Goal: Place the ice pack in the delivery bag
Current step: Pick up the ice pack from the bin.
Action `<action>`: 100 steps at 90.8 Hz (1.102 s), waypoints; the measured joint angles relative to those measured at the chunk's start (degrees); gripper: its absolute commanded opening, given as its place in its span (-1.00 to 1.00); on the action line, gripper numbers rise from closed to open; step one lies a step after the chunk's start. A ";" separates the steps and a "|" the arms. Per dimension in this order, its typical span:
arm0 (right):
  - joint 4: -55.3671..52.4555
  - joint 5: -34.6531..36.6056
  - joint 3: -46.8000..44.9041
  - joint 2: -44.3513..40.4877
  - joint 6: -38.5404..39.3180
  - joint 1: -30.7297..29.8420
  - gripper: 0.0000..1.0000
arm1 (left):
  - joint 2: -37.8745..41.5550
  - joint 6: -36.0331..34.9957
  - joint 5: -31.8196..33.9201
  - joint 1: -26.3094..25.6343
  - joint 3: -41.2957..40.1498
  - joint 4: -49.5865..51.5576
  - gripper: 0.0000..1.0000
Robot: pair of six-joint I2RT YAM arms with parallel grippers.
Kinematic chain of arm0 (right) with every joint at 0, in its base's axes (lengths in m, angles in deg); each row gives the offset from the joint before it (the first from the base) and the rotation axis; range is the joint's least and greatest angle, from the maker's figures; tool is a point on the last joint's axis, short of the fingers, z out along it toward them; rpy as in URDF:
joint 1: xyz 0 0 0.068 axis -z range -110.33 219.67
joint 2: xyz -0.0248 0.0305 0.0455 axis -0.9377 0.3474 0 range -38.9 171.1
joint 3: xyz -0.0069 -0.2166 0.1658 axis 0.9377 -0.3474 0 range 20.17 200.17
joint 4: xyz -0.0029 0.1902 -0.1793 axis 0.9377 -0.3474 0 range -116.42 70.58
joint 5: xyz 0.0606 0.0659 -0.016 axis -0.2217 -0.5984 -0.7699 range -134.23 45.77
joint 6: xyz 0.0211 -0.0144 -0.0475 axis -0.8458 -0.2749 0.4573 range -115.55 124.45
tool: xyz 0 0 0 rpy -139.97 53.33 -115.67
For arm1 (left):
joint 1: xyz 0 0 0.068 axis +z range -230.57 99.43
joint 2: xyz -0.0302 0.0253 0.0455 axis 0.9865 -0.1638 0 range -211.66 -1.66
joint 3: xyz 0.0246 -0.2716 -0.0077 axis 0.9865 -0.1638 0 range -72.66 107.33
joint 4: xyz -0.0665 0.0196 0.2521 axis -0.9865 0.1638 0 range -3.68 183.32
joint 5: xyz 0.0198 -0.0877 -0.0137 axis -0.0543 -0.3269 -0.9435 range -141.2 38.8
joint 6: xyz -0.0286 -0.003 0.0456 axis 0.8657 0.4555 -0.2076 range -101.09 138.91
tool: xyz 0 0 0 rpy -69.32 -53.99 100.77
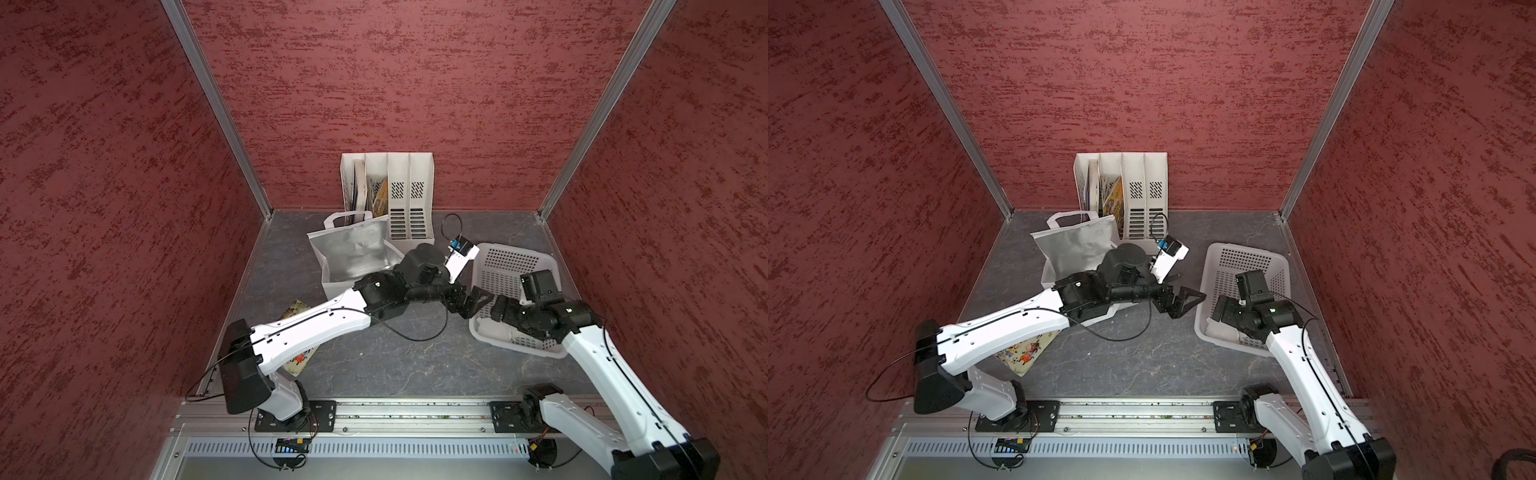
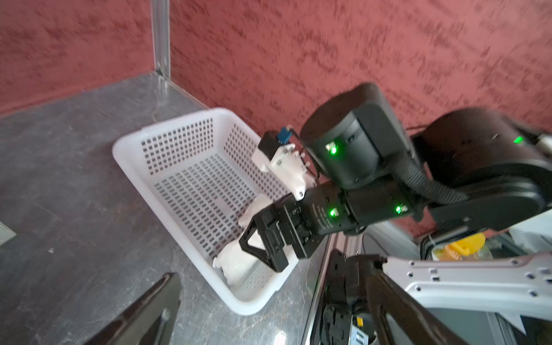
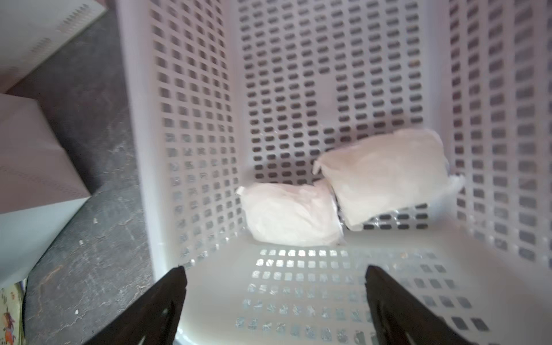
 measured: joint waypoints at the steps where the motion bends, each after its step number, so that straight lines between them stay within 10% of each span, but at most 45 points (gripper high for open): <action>1: -0.02 -0.11 -0.24 0.22 -0.22 0.33 0.95 | -0.35 -0.20 -0.13 0.00 0.00 0.09 1.00; 73: 4.42 4.37 5.27 28.22 -32.92 16.28 0.91 | 9.62 -1.03 1.99 3.45 -8.94 -0.72 1.00; 100: 10.80 2.64 4.22 36.61 -33.77 16.50 0.38 | 9.73 -1.05 2.19 4.00 -9.16 -1.57 1.00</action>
